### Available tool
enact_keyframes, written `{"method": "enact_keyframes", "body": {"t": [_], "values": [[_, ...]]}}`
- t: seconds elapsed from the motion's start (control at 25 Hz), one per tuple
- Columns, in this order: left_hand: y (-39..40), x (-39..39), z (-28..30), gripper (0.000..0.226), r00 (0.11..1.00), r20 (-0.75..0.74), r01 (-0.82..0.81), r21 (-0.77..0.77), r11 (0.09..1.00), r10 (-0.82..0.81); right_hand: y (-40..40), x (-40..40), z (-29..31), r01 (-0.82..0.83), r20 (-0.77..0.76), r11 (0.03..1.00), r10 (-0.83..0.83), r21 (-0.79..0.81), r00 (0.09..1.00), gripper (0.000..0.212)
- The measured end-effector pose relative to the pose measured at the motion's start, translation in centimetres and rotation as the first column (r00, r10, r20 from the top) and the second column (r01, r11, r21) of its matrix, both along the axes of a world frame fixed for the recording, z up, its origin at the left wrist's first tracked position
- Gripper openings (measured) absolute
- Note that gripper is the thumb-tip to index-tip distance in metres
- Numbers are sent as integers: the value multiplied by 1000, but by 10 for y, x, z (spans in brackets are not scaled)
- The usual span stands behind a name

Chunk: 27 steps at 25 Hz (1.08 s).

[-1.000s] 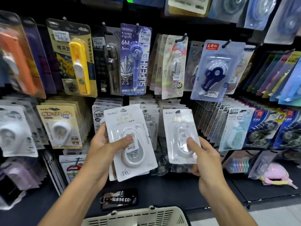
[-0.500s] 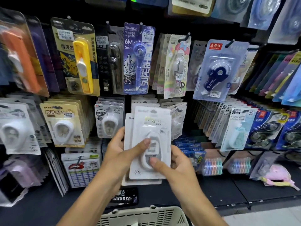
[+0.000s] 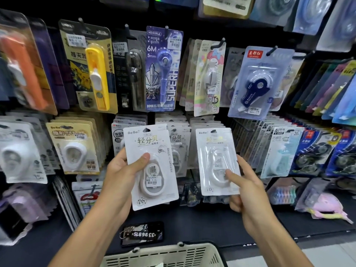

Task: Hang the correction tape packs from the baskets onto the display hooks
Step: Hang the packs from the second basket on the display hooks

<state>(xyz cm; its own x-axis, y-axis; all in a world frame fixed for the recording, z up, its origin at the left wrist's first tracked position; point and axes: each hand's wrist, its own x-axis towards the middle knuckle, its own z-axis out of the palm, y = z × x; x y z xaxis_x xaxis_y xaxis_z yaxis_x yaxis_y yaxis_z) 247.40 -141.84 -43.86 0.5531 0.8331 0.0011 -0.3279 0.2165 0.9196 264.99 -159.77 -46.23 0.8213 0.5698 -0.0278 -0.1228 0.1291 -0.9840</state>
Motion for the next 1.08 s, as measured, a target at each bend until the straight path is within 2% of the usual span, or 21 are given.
{"method": "enact_keyframes", "body": {"t": [0.08,0.12,0.2,0.28,0.32,0.4,0.44,0.48,0.52,0.56,0.6,0.64,0.68,0.76,0.84,0.92,1.0,1.04,1.08], "values": [[-2,0,1,29,1000,8,5,4,1000,-5,0,3,-1,-16,-64,999,19,44,998,68],[-2,2,0,29,1000,12,5,9,1000,-5,1,-1,-1,-36,-47,998,38,44,998,68],[-6,10,-3,28,1000,-14,21,28,999,-20,8,-15,-4,-140,123,990,141,-16,982,56],[-16,24,-1,26,996,-64,64,67,996,-60,21,-34,-10,-312,261,948,317,-62,912,62],[-20,31,-2,24,993,-78,100,99,990,-92,29,-42,-12,-345,313,937,343,-51,886,63],[-26,41,-3,16,984,-128,146,219,965,-120,40,-44,-13,-278,359,959,240,58,902,51],[-24,41,-6,14,975,-218,124,396,910,-37,41,-40,-10,-206,318,969,154,136,936,47],[-17,40,-11,20,925,-346,112,639,761,154,39,-31,-8,-125,257,975,76,181,964,45],[-10,37,-19,31,819,-409,166,840,517,402,36,-21,-7,-40,197,983,4,180,980,41],[-5,34,-26,46,703,-405,271,912,307,585,30,-11,-6,35,155,989,-57,143,986,36],[0,32,-32,58,615,-427,379,897,227,663,25,-2,-7,91,135,990,-105,106,985,31],[4,31,-38,66,554,-466,465,860,208,689,21,4,-9,141,135,986,-152,86,979,25],[5,31,-45,71,531,-510,514,829,221,676,18,7,-11,195,147,977,-205,82,968,22],[6,32,-54,78,516,-552,562,795,228,655,15,7,-13,284,184,953,-299,104,936,17],[4,31,-57,81,513,-545,574,792,207,663,15,5,-12,294,202,951,-307,93,930,16],[3,30,-57,81,509,-536,575,794,196,673,20,10,-14,239,199,971,-236,12,951,22],[4,29,-57,81,506,-532,572,796,197,679,27,17,-20,141,243,981,-106,-133,964,41],[5,30,-58,81,505,-529,574,796,193,682,29,18,-23,120,329,970,-45,-213,943,51],[5,29,-59,81,503,-524,574,797,187,688,30,19,-28,139,480,950,12,-278,877,59]]}}
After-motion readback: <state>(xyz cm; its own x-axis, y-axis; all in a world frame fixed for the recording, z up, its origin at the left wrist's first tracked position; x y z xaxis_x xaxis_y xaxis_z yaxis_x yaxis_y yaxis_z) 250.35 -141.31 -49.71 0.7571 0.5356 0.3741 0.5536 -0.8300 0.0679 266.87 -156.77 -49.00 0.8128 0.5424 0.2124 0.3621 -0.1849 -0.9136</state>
